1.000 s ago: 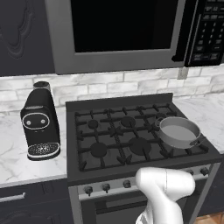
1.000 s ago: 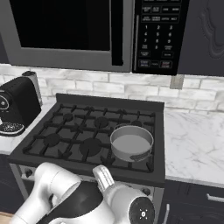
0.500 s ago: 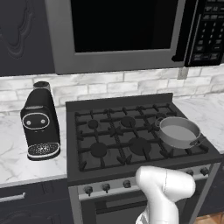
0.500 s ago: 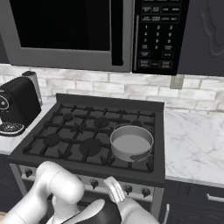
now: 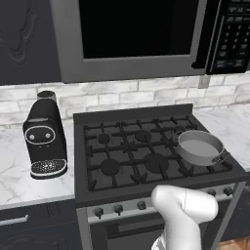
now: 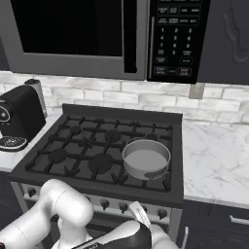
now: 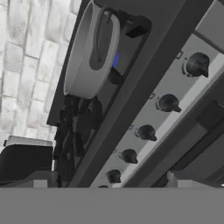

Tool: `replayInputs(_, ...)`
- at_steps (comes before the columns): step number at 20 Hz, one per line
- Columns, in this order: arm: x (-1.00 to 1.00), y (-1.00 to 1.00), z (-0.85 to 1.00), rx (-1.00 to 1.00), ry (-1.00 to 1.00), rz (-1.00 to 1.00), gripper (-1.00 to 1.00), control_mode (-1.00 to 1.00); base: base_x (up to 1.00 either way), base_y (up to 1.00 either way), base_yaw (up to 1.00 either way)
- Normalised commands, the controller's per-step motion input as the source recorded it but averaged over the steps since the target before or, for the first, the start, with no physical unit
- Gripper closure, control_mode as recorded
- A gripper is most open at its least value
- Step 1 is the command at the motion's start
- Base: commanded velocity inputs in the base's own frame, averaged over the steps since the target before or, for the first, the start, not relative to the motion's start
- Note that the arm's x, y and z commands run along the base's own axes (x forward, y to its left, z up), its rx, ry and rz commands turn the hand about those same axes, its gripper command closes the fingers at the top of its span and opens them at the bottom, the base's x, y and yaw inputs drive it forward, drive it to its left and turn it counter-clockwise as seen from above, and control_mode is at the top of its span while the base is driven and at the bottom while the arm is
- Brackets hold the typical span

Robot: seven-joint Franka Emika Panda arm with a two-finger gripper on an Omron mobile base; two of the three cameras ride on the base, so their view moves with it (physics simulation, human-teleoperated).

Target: Turn off the front right burner of the stove.

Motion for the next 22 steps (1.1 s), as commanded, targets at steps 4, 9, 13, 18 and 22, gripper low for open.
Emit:
replayInputs(4, 0.34, -0.3, -0.44, 0.0, -0.02, 0.0, -1.0, -1.0, 0.0, 0.0, 0.0)
replayInputs(9, 0.48, -0.31, -0.26, 0.0, -0.01, -0.01, -1.0, -1.0, 0.0, 0.0, 0.0)
replayInputs(13, 0.3, -0.29, -0.23, 0.0, -0.01, 0.0, -1.0, -1.0, 0.0, 0.0, 0.0)
replayInputs(18, 0.12, -0.03, -0.35, 0.01, -0.05, -0.01, -1.0, -1.0, 0.0, 0.0, 0.0)
replayInputs(22, 0.22, 0.0, -0.31, 0.05, -0.09, -0.04, -1.0, -1.0, 0.0, 0.0, 0.0)
